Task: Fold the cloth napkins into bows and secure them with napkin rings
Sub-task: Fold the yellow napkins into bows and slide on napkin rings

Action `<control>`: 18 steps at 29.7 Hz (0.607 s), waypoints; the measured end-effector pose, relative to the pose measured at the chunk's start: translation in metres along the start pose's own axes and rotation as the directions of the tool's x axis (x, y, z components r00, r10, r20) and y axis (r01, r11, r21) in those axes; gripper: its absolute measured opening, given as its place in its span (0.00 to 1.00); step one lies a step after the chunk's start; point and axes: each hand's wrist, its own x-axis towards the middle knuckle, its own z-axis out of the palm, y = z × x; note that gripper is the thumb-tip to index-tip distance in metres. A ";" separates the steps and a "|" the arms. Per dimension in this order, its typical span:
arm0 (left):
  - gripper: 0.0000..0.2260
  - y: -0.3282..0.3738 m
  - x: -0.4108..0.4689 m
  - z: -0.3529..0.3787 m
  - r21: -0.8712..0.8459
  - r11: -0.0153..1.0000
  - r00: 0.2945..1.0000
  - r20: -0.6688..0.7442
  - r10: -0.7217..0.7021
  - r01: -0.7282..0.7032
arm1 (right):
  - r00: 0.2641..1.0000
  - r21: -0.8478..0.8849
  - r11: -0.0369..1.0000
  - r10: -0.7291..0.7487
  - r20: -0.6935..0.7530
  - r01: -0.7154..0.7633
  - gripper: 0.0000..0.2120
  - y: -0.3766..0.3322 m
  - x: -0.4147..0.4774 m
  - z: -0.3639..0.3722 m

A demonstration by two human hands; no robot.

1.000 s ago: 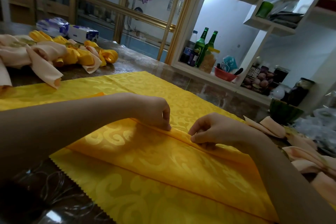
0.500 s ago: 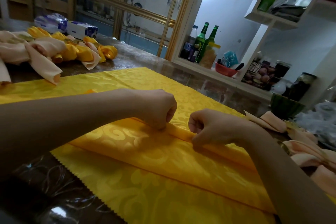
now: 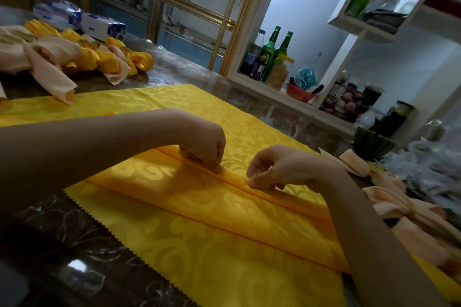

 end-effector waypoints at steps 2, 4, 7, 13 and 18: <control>0.12 0.005 -0.002 0.001 0.053 0.998 0.998 -0.047 0.030 -0.028 | 1.000 -0.002 1.000 0.004 0.003 -0.004 0.09 0.001 -0.001 -0.001; 0.11 0.007 -0.004 0.003 0.097 0.994 0.994 -0.091 0.059 -0.050 | 1.000 0.006 1.000 -0.006 0.027 0.006 0.07 0.001 -0.003 0.000; 0.11 0.009 -0.009 0.006 0.143 0.988 0.988 -0.129 0.082 -0.064 | 0.999 0.006 1.000 -0.027 0.032 0.027 0.06 -0.002 -0.004 0.001; 0.06 0.013 -0.016 0.006 0.184 0.981 0.995 -0.055 0.078 -0.066 | 0.998 -0.111 0.992 -0.052 0.047 0.057 0.08 -0.013 -0.007 0.006; 0.06 0.007 -0.015 0.002 -0.017 1.000 0.995 0.102 -0.019 0.021 | 0.993 -0.213 0.975 -0.037 0.109 0.060 0.09 -0.024 -0.011 0.010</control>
